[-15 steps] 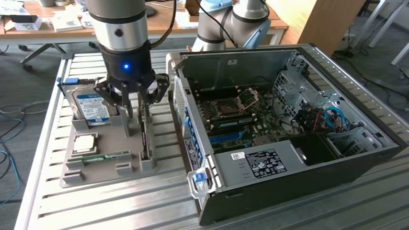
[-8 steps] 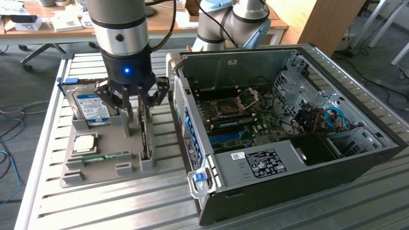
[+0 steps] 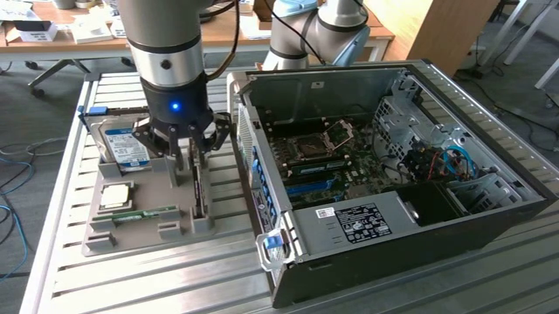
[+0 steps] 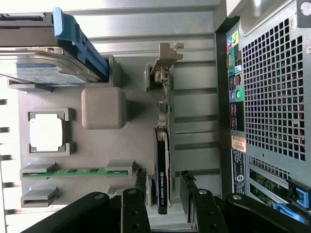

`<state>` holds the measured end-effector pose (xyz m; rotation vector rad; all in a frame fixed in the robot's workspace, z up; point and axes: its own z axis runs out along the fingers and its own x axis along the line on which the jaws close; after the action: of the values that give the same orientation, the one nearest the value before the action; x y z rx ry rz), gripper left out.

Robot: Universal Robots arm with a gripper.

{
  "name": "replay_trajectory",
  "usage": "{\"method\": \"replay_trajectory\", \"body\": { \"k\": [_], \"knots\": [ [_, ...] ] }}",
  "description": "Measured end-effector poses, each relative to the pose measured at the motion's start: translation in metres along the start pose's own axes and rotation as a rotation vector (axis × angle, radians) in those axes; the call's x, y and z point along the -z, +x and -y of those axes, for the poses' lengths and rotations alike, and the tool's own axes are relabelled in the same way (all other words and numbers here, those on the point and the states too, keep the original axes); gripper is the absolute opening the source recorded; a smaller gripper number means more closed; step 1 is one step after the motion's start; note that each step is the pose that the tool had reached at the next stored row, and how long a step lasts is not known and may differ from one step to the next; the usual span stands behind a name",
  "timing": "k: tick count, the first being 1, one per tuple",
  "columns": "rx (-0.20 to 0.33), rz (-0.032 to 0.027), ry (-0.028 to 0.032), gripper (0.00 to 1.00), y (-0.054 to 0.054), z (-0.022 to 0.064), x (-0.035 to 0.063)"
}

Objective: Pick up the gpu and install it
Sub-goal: 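Pick up the gpu and move the gpu toward the slot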

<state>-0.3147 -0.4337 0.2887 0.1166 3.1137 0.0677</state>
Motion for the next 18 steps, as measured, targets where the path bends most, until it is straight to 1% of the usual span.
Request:
{"method": "replay_trajectory", "body": {
  "k": [11, 18],
  "knots": [
    [0.000, 0.0000, 0.0000, 0.42, -0.002, -0.0001, -0.0029],
    [0.000, 0.0000, 0.0000, 0.42, -0.002, 0.0003, -0.0117]
  ]
}}
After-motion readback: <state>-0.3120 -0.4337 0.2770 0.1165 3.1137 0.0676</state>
